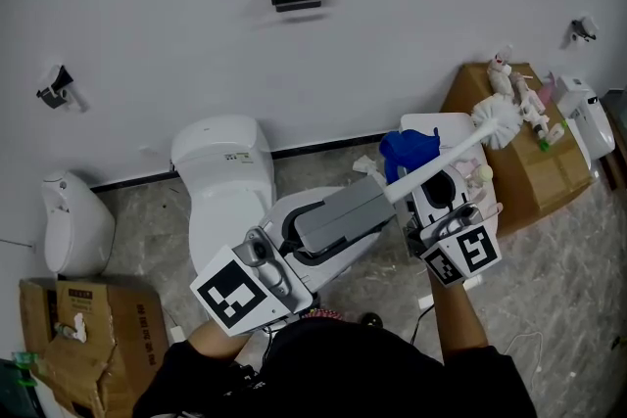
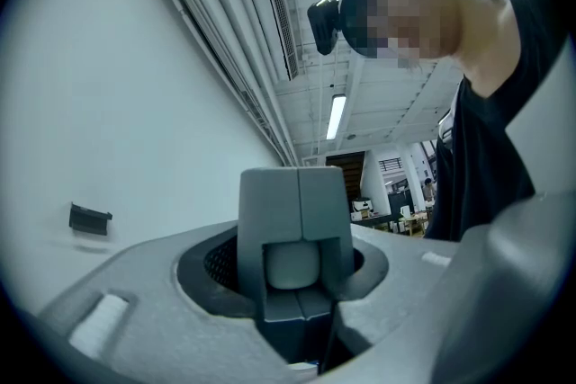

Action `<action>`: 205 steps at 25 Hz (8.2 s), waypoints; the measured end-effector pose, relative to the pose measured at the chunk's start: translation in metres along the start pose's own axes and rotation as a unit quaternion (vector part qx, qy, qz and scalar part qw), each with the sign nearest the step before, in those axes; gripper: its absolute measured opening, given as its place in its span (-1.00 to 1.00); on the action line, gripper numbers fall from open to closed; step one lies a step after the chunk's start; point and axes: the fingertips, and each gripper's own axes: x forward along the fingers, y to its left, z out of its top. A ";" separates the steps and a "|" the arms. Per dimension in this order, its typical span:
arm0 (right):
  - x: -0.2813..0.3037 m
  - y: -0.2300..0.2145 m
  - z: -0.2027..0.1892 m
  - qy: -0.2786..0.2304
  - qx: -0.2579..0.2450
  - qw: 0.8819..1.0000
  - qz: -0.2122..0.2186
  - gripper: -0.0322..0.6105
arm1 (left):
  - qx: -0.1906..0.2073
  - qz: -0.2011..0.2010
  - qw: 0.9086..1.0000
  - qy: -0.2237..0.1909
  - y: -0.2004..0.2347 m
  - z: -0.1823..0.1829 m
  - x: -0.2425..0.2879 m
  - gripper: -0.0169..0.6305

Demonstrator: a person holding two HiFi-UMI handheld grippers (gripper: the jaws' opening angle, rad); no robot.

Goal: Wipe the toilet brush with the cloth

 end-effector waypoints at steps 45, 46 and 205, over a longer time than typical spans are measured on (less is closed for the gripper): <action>0.011 0.050 0.005 -0.011 -0.055 0.996 0.065 -0.66 | -0.024 -0.024 0.999 0.022 0.006 -0.020 0.003 -0.38; 0.012 0.048 0.005 -0.012 -0.051 0.997 0.064 -0.66 | -0.023 -0.025 0.999 0.023 0.007 -0.019 0.003 -0.38; -0.035 0.036 -0.004 0.012 0.047 0.998 0.034 -0.66 | 0.057 0.094 0.991 0.072 0.061 -0.044 -0.071 -0.39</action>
